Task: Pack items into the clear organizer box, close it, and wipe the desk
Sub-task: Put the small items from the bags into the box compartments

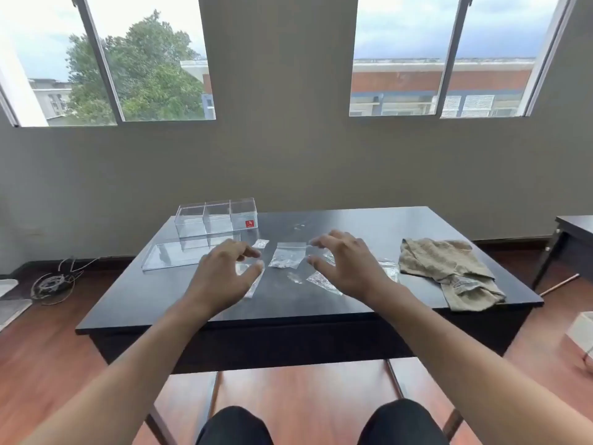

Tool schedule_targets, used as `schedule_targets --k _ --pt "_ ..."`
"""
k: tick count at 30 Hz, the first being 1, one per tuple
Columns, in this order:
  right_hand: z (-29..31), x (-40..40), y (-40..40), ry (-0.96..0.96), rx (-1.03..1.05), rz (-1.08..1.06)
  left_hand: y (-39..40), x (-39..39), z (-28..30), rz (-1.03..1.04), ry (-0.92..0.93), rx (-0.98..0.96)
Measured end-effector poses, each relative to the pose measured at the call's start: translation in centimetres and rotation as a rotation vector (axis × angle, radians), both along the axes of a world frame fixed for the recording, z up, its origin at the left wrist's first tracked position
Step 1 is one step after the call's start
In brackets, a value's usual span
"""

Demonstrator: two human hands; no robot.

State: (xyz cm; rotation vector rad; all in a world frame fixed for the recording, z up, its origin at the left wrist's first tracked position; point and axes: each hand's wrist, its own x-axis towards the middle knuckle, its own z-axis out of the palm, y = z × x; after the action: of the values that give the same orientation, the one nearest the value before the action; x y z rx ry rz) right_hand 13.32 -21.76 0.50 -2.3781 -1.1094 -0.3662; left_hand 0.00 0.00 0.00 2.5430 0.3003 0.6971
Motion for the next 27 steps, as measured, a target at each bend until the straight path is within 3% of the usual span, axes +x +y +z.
schedule_targets --k 6,10,17,24,27 --pt "-0.5 4.0 6.2 0.154 -0.275 -0.083 -0.3 3.3 -1.5 0.203 0.394 0.138" --pt "-1.4 6.0 8.2 0.161 -0.378 -0.126 0.3 3.3 -2.8 0.268 0.319 0.099" --pt "-1.1 7.4 9.9 0.086 -0.281 -0.177 3.1 3.0 -2.0 0.264 0.399 0.01" --pt "0.6 7.7 8.8 0.164 0.007 -0.086 3.3 2.9 -1.3 0.265 0.521 0.023" --pt "0.4 7.4 8.5 0.15 0.084 -0.04 2.2 2.7 -1.2 0.296 0.451 0.162"
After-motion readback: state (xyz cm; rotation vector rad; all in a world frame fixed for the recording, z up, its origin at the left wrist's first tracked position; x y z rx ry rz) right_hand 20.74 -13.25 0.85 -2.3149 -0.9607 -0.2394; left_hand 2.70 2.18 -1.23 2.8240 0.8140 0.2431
